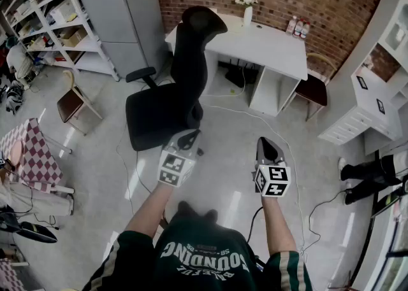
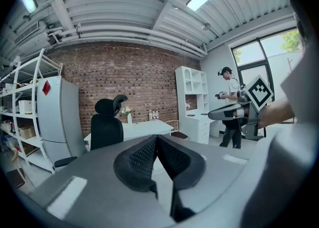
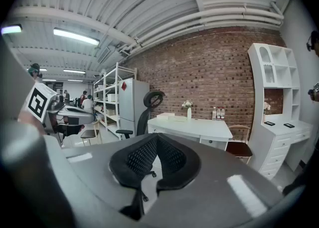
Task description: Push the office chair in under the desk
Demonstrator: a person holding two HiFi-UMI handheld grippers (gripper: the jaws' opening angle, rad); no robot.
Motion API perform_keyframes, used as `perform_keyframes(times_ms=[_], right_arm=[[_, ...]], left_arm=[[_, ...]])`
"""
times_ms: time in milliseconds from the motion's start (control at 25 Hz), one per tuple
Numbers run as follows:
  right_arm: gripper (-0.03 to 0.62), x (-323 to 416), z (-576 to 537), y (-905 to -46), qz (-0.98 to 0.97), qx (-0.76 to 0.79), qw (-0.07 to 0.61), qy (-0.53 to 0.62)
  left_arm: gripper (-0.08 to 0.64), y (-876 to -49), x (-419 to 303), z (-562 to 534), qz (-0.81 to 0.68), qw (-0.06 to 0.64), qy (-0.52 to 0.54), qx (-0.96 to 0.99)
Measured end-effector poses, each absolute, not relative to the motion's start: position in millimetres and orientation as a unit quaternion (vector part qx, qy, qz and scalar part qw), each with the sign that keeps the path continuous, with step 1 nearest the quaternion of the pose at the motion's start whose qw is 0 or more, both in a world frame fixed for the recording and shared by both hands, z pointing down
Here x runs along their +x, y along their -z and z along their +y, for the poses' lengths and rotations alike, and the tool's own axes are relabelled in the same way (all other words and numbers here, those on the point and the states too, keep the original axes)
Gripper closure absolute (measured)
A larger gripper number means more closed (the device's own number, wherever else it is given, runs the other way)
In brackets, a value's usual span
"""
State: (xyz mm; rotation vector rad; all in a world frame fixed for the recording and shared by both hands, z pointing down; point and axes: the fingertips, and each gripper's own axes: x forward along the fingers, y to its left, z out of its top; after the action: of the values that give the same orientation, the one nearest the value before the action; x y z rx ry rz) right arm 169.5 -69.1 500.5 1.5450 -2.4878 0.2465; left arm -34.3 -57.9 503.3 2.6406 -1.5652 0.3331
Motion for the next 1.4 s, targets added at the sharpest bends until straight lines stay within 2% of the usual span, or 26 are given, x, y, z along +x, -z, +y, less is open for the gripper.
perform_keyframes(times_ms=[240, 480, 600, 880, 1400], right_arm=[[0.591, 171.0, -67.1, -496.3, -0.852, 0.51, 0.077, -0.086], [0.591, 153.8, -57.4, -492.5, -0.888, 0.45, 0.083, -0.05], [0.591, 152.7, -56.5, -495.8, -0.898, 0.427, 0.072, -0.073], [0.592, 170.1, -62.9, -490.2, -0.874, 0.477, 0.053, -0.077], [0.591, 176.7, -54.9, -484.5, -0.877, 0.473, 0.054, -0.068]], left_arm=[[0.549, -504.1, -30.5, -58.0, -0.514, 0.035, -0.107, 0.851], [0.549, -506.4, -34.1, -59.3, -0.518, 0.044, -0.107, 0.847], [0.549, -507.7, -32.8, -58.0, -0.52, 0.043, -0.107, 0.846], [0.549, -510.5, -30.6, -54.8, -0.522, 0.047, -0.111, 0.844], [0.549, -506.8, -22.4, -49.9, -0.529, 0.045, -0.108, 0.84]])
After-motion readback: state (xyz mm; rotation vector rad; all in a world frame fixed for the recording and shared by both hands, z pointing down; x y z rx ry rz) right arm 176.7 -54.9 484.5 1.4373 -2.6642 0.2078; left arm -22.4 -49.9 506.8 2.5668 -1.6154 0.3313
